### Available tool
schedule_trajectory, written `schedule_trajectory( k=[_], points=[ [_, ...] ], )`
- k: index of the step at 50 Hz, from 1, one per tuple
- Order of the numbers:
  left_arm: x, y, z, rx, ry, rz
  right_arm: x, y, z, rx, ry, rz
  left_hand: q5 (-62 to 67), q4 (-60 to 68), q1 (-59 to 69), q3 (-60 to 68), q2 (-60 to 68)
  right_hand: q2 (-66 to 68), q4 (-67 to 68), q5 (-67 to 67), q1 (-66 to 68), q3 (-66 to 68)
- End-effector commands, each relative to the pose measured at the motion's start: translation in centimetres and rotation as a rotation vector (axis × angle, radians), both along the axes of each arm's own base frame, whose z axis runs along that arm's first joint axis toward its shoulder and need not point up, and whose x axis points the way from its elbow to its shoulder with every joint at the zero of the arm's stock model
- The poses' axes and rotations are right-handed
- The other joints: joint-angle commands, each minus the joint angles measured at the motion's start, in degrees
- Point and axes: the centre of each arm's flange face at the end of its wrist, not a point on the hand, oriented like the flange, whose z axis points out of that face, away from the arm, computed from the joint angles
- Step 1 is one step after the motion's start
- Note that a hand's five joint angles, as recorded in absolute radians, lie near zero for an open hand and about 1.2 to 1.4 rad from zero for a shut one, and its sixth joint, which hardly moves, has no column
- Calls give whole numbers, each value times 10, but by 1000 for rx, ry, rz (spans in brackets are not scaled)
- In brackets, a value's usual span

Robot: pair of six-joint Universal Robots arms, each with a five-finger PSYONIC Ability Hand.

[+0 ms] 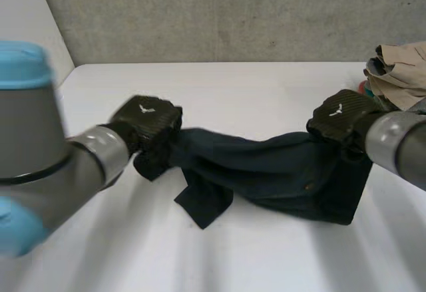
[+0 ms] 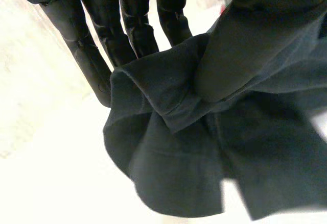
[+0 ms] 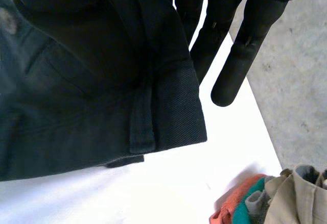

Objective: Fold the laundry.

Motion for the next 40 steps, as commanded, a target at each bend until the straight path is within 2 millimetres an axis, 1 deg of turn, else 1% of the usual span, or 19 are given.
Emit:
schedule_trajectory(
  k=[1,3,4,5,7,8,11,12,15,19,24,27,28,31,32,34,35,39,40],
  points=[
    [-38,-76,-41,-133,-75,-19,25,-77,-31,-188,-73,-129,155,113,148,125,114,128,113,134,173,120],
    [-47,-94,-24,-253,-35,-12,31,-97,-24,-292,-115,-156,155,113,148,125,114,128,113,134,173,120],
    [-51,-104,-14,-320,-8,-5,38,-115,-13,-409,-170,-172,155,113,148,125,114,128,113,134,173,120],
    [-58,-120,10,-463,62,12,40,-123,-5,-477,-204,-182,155,113,148,125,114,128,113,134,173,120],
    [-63,-132,40,-626,138,28,46,-138,14,-619,-284,-188,155,113,148,125,114,128,113,134,173,120],
    [-66,-139,69,-781,220,47,50,-148,37,-772,-364,-188,155,113,148,125,114,128,113,134,173,120],
    [-66,-143,106,-980,334,80,54,-156,69,-992,-478,-185,155,113,148,125,114,128,113,134,173,120],
    [-65,-140,125,-1083,393,89,55,-156,86,-1105,-546,-182,155,113,148,125,114,128,113,134,173,120],
    [-64,-137,136,-1139,428,95,56,-155,98,-1195,-595,-174,155,113,148,125,114,128,113,134,173,120],
    [-62,-138,116,-1059,386,97,62,-151,88,-1137,-572,-138,155,113,148,125,114,128,113,134,173,120],
    [-60,-136,56,-878,283,77,67,-146,44,-923,-510,-103,155,113,148,125,114,128,113,134,173,120],
    [-58,-133,32,-809,244,70,68,-143,22,-825,-498,-87,155,113,148,125,114,128,113,134,173,120],
    [-57,-131,14,-763,218,67,68,-141,5,-753,-490,-73,155,113,148,125,114,128,113,134,173,120],
    [-55,-126,-14,-687,174,58,69,-138,-26,-645,-466,-59,155,113,148,125,114,128,113,134,173,120],
    [-55,-121,-34,-630,140,49,70,-135,-47,-574,-442,-53,155,113,148,125,114,128,113,134,173,120],
    [-55,-113,-56,-566,105,35,69,-133,-68,-505,-412,-60,155,113,148,125,114,128,113,134,173,120],
    [-53,-106,-73,-505,71,25,67,-130,-88,-440,-379,-68,155,113,148,125,114,128,113,134,173,120],
    [-44,-79,-109,-337,-21,-3,61,-116,-131,-273,-291,-82,155,113,148,125,114,128,113,134,173,120],
    [-42,-74,-113,-313,-32,-7,59,-114,-135,-246,-278,-86,155,113,148,125,114,128,113,134,173,120]
  ],
)
